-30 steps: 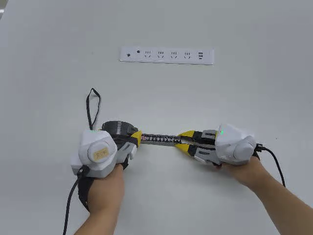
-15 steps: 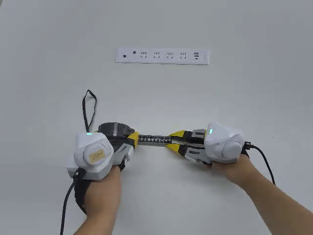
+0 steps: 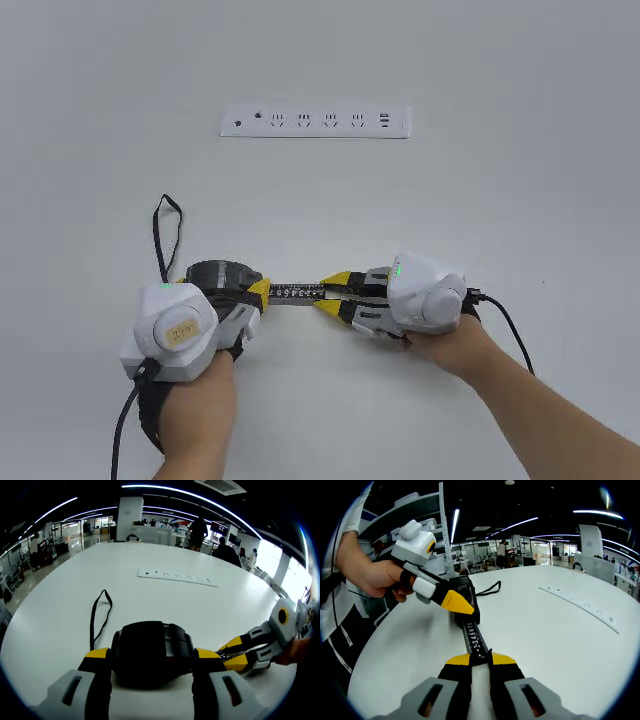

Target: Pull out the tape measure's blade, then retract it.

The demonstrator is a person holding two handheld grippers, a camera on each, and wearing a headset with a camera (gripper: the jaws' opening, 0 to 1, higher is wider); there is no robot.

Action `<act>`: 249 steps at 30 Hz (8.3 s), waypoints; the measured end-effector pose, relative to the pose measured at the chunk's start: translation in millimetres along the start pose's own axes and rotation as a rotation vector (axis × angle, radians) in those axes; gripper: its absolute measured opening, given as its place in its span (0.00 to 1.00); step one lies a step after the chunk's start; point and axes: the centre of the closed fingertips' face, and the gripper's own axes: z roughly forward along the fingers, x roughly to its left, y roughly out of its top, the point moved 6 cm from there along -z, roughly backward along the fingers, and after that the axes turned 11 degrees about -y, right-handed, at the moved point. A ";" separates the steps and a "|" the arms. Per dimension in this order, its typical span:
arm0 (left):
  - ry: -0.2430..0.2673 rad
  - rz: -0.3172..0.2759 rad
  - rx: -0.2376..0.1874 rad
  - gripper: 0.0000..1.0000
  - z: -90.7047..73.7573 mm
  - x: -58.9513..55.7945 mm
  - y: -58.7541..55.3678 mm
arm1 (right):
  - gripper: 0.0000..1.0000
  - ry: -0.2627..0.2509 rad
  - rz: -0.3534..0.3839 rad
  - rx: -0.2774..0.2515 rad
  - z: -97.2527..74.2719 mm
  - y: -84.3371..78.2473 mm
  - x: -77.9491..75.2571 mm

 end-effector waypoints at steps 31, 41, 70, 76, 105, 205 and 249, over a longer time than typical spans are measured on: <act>0.002 -0.013 -0.003 0.63 0.3 -1.5 -0.3 | 0.11 0.025 -0.001 -0.001 27.4 10.7 9.8; 0.001 -0.020 -0.004 0.63 0.8 0.1 -0.9 | 0.11 0.035 -0.007 -0.001 35.2 13.7 13.1; 0.000 -0.033 -0.010 0.62 1.2 1.5 0.1 | 0.11 0.054 -0.018 -0.002 48.1 22.5 18.0; 0.001 -0.027 -0.012 0.62 2.6 2.6 -1.1 | 0.11 0.060 -0.022 0.000 49.9 23.7 18.2; 0.001 -0.036 -0.011 0.63 2.3 2.0 0.2 | 0.11 0.075 -0.032 0.008 54.0 27.2 19.3; -0.151 0.084 -0.036 0.80 -12.6 7.8 6.6 | 0.41 0.015 0.124 -0.047 27.5 43.2 17.7; -0.419 0.202 0.012 0.80 -75.6 44.6 2.8 | 0.47 -0.186 0.271 -0.064 -75.9 44.3 29.1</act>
